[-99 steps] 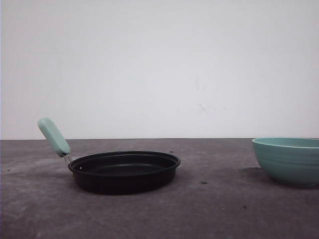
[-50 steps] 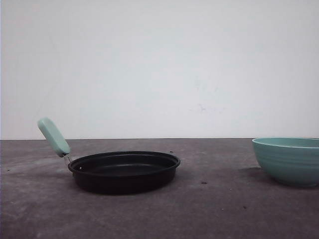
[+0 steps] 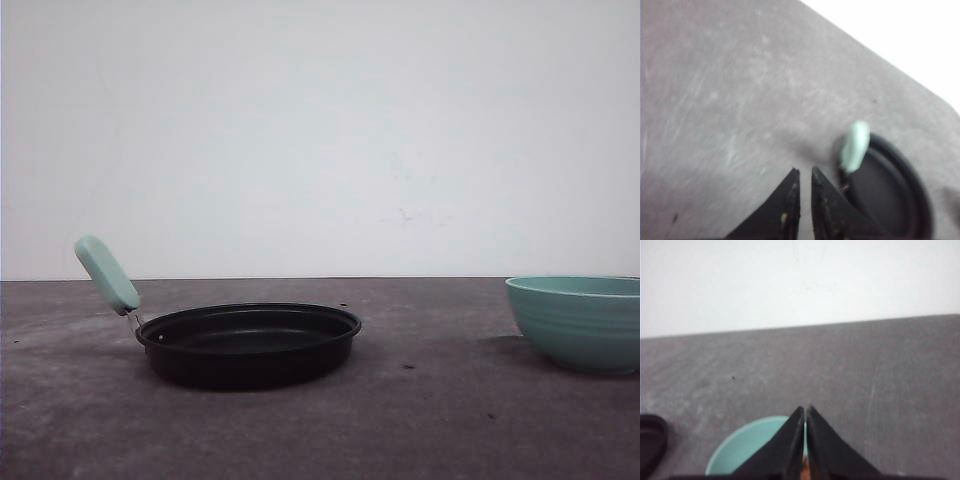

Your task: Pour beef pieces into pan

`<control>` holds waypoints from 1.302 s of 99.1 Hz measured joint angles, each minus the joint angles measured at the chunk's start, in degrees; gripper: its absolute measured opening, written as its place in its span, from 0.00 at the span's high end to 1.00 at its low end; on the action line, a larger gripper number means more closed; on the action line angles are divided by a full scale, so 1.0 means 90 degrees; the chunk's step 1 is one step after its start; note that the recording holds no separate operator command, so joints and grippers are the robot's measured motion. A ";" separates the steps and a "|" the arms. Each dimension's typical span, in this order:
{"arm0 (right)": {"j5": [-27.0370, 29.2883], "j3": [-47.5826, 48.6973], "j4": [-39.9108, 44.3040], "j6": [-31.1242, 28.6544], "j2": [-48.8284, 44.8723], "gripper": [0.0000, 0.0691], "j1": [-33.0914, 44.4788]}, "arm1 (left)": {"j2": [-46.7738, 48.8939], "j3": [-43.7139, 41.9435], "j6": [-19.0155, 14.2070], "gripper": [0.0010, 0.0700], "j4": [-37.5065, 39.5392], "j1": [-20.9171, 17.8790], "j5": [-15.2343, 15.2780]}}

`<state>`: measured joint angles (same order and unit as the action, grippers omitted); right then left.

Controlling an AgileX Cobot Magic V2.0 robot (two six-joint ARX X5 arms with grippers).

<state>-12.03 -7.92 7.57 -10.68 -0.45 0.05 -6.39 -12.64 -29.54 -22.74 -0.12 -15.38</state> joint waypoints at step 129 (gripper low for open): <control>-0.0168 -0.6734 0.2419 0.0663 -0.4619 0.55 -0.0029 | -0.5287 -0.6424 0.1326 0.45 -0.0240 0.1285 -0.0452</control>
<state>-13.54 -68.53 29.34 -4.71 -42.02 -0.21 -53.98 -70.46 -17.61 -24.91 11.44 -19.44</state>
